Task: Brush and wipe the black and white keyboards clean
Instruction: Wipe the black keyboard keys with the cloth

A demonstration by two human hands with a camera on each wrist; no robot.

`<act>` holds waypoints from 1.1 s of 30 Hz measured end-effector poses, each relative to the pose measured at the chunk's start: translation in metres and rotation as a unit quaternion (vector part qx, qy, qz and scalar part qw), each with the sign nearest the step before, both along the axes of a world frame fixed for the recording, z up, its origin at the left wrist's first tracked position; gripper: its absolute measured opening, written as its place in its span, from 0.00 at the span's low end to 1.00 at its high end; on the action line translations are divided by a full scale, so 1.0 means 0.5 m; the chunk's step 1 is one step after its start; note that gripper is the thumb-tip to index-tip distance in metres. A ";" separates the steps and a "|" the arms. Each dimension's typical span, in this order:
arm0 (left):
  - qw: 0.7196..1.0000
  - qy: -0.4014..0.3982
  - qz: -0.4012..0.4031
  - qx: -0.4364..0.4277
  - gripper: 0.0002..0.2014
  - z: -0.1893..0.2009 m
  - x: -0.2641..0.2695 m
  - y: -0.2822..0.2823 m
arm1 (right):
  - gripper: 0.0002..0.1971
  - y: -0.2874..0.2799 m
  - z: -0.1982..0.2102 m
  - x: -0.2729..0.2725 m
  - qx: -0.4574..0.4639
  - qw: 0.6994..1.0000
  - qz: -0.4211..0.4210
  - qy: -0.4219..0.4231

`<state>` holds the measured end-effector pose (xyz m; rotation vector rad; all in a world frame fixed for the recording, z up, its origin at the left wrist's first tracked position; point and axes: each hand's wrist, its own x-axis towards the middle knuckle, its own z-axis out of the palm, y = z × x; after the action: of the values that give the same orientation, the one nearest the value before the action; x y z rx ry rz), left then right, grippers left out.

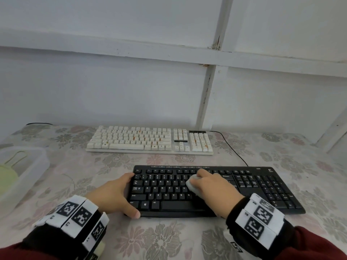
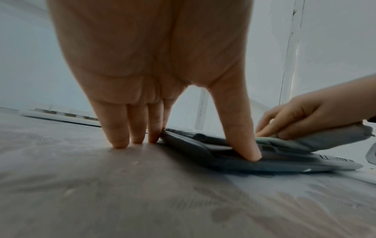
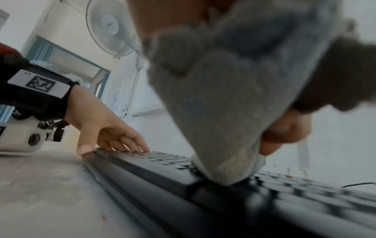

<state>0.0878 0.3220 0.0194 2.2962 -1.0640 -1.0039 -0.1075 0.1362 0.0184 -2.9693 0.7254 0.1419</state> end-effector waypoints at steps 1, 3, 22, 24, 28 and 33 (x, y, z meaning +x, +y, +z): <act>1.000 0.002 0.001 0.000 0.54 -0.002 0.001 0.000 | 0.12 -0.011 -0.003 -0.013 -0.009 1.000 -0.009 -0.006; 1.000 0.005 0.003 0.000 0.56 -0.005 0.004 0.001 | 0.13 -0.033 -0.010 -0.038 -0.019 0.999 -0.025 -0.015; 1.000 0.002 0.005 0.002 0.54 0.002 -0.003 0.001 | 0.11 0.027 0.047 0.007 0.072 0.997 0.013 -0.012; 1.000 0.001 0.007 0.002 0.54 0.005 -0.006 0.001 | 0.12 0.040 0.025 0.030 0.061 0.998 0.013 0.021; 1.000 0.006 0.006 -0.002 0.55 0.007 -0.006 0.001 | 0.10 0.014 0.009 -0.004 0.025 0.999 -0.025 0.009; 1.000 0.004 0.000 -0.001 0.55 0.005 -0.003 0.001 | 0.03 -0.057 0.002 -0.077 0.030 0.995 -0.088 -0.018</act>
<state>0.0861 0.3226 0.0217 2.2889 -1.0608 -1.0110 -0.1462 0.1079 0.0195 -2.8270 0.9564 0.0967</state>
